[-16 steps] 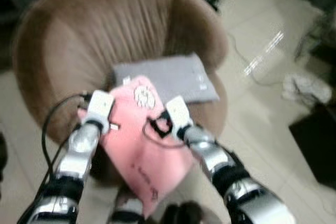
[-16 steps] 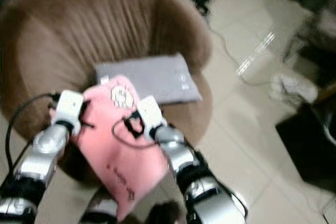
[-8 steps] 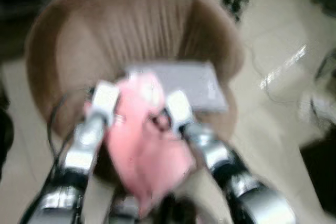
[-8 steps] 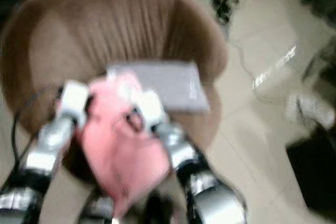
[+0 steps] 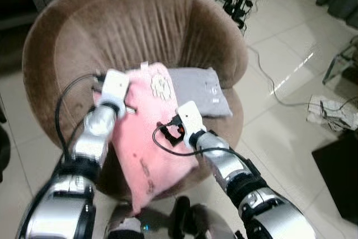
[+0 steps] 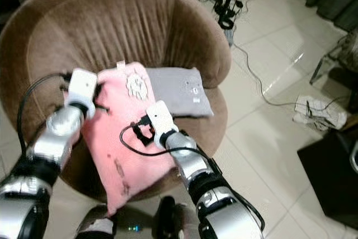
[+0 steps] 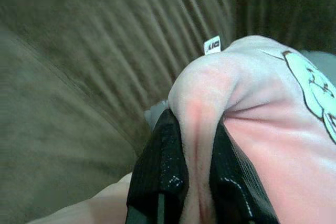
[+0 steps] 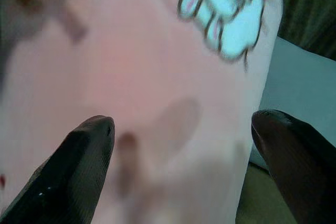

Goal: Move the pillow to the sofa from floor

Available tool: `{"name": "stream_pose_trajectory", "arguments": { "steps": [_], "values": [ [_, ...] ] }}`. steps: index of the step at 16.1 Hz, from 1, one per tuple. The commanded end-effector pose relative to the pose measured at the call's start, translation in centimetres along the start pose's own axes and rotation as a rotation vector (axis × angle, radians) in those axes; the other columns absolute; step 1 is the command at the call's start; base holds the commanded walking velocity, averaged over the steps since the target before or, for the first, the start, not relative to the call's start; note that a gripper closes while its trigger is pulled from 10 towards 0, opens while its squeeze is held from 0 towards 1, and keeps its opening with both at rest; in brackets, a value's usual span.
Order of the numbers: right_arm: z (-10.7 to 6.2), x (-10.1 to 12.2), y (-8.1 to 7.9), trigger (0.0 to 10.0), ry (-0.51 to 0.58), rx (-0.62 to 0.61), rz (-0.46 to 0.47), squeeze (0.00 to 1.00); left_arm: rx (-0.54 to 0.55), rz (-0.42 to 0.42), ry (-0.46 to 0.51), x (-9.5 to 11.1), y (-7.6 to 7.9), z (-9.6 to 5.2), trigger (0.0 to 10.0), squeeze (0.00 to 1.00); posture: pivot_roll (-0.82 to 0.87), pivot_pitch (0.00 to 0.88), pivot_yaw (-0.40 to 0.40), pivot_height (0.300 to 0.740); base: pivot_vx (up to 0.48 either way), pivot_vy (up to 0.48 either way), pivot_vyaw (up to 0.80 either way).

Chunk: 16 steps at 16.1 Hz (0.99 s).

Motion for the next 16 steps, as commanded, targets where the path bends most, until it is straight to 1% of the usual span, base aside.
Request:
{"name": "stream_pose_trajectory", "arguments": {
  "steps": [1,3,5,6,8,9,10,11,12,13,14,15,16],
  "values": [
    [-0.3,-0.8,0.0,10.0,-0.034,0.003,0.012,0.09,0.018,0.019,0.100,2.8,-0.6,0.9,0.0,0.00,0.29,0.238,-0.176,0.740,0.000,0.000,0.00],
    [-0.3,-0.9,0.1,10.0,-0.035,0.001,0.012,0.10,0.028,0.019,0.124,3.9,-1.0,1.4,0.0,0.00,0.29,0.238,-0.181,0.740,0.000,0.000,0.00],
    [-0.4,-1.0,0.2,10.0,-0.038,0.001,0.010,0.10,0.036,0.041,0.168,5.7,-1.5,2.1,0.0,0.00,0.29,0.236,-0.189,0.740,0.000,0.000,0.00],
    [-0.4,-1.0,0.2,10.0,-0.040,0.001,0.009,0.10,0.051,0.047,0.168,5.9,-1.8,2.3,0.0,0.00,0.28,0.248,-0.206,0.740,0.000,0.000,0.00],
    [-0.4,-1.0,0.1,10.0,-0.042,0.004,0.007,0.10,0.081,0.056,0.137,5.7,-2.7,2.6,0.0,0.00,0.25,0.271,-0.228,0.740,0.000,0.000,0.00],
    [-0.3,-1.1,0.0,10.0,-0.044,0.006,0.007,0.10,0.100,0.050,0.104,5.0,-3.1,2.5,0.0,0.00,0.24,0.281,-0.232,0.740,0.000,0.000,0.00],
    [-0.3,-1.2,-0.1,10.0,-0.045,0.008,0.006,0.10,0.114,0.074,0.049,4.0,-3.5,2.5,2.5,0.00,0.24,0.281,-0.232,0.740,0.000,0.000,0.00],
    [-0.3,-1.2,-0.3,10.0,-0.047,0.012,0.006,0.10,0.123,0.102,-0.006,2.9,-3.7,2.3,10.0,0.00,0.21,0.306,-0.236,0.740,0.000,0.000,0.00],
    [-0.4,-1.3,-0.4,10.0,-0.048,0.013,0.006,0.10,0.123,0.105,-0.030,2.3,-3.6,2.2,10.0,0.00,0.19,0.323,-0.236,0.740,0.000,0.000,0.00],
    [-0.4,-1.4,-0.4,10.0,-0.050,0.012,0.007,0.10,0.114,0.131,-0.043,1.9,-3.4,2.1,10.0,0.00,0.19,0.328,-0.230,0.740,0.000,0.000,0.00],
    [-0.4,-1.4,-0.4,10.0,-0.050,0.012,0.007,0.10,0.111,0.134,-0.044,1.9,-3.3,2.1,10.0,0.00,0.19,0.328,-0.230,0.740,0.000,0.000,0.00],
    [-0.4,-1.5,-0.4,10.0,-0.050,0.009,0.008,0.10,0.113,0.113,-0.049,1.6,-3.2,2.1,10.0,1.00,0.18,0.347,-0.228,0.740,0.000,0.000,0.00],
    [-0.4,-1.4,-0.2,10.0,-0.047,-0.002,0.013,0.10,0.121,0.126,-0.075,1.0,-3.1,2.0,10.0,1.00,0.16,0.358,-0.234,0.740,0.000,0.000,0.00]
  ]
}}
Point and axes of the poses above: a point about 5 cm out from each wrist's last joint towards the gripper, its own z axis pointing out of the wrist towards the gripper, its own x axis along the axis of the wrist's last joint, y = z × x, the point moved 1 cm from there along z, pointing out of the wrist towards the gripper, and after that the axes turned 2 degrees about -z, right-handed, at the moved point
